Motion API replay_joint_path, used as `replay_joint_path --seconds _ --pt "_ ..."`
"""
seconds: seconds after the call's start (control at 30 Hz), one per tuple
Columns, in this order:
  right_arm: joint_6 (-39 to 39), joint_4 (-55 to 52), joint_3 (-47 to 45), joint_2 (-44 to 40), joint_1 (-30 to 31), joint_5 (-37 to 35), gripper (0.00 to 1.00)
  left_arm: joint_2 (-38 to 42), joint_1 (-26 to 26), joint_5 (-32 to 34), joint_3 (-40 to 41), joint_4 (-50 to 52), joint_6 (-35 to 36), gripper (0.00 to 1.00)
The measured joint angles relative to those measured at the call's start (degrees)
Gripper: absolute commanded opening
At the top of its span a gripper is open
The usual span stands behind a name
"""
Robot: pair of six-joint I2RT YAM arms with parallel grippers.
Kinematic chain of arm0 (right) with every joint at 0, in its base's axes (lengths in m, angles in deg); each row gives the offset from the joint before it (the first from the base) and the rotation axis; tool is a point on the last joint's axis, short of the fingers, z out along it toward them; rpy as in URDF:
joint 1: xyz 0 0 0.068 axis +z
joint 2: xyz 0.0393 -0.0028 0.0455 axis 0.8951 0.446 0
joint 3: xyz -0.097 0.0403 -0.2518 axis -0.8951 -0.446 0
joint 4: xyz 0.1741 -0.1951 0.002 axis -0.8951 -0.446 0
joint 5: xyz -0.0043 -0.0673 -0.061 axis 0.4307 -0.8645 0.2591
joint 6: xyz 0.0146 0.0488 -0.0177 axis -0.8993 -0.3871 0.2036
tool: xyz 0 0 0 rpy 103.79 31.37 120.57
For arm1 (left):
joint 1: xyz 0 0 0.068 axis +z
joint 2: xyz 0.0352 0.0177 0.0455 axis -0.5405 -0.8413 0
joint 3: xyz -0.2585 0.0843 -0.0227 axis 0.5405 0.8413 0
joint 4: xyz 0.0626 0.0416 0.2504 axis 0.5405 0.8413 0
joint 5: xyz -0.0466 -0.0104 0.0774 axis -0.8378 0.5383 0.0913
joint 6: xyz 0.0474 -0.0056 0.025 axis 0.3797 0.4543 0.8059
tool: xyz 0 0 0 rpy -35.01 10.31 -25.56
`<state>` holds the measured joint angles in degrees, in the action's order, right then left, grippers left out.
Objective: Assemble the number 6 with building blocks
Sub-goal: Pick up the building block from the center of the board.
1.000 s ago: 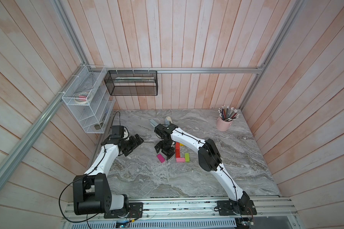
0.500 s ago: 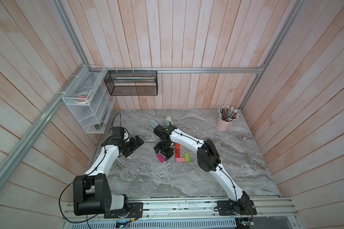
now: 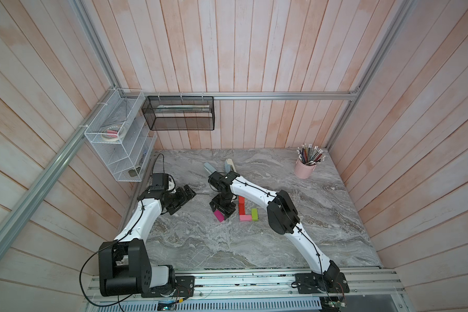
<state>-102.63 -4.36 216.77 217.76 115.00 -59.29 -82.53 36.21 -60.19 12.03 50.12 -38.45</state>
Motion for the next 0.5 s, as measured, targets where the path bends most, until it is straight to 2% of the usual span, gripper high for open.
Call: replay_joint_path --seconds 0.07,0.5 --pt "0.2 -0.1 0.0 0.0 0.0 0.0 0.64 0.0 0.0 0.0 0.0 0.0 0.0 1.00" --pt "5.8 -0.2 1.4 0.1 0.2 -3.3 0.59 0.5 0.0 0.0 0.2 0.0 0.1 1.00"
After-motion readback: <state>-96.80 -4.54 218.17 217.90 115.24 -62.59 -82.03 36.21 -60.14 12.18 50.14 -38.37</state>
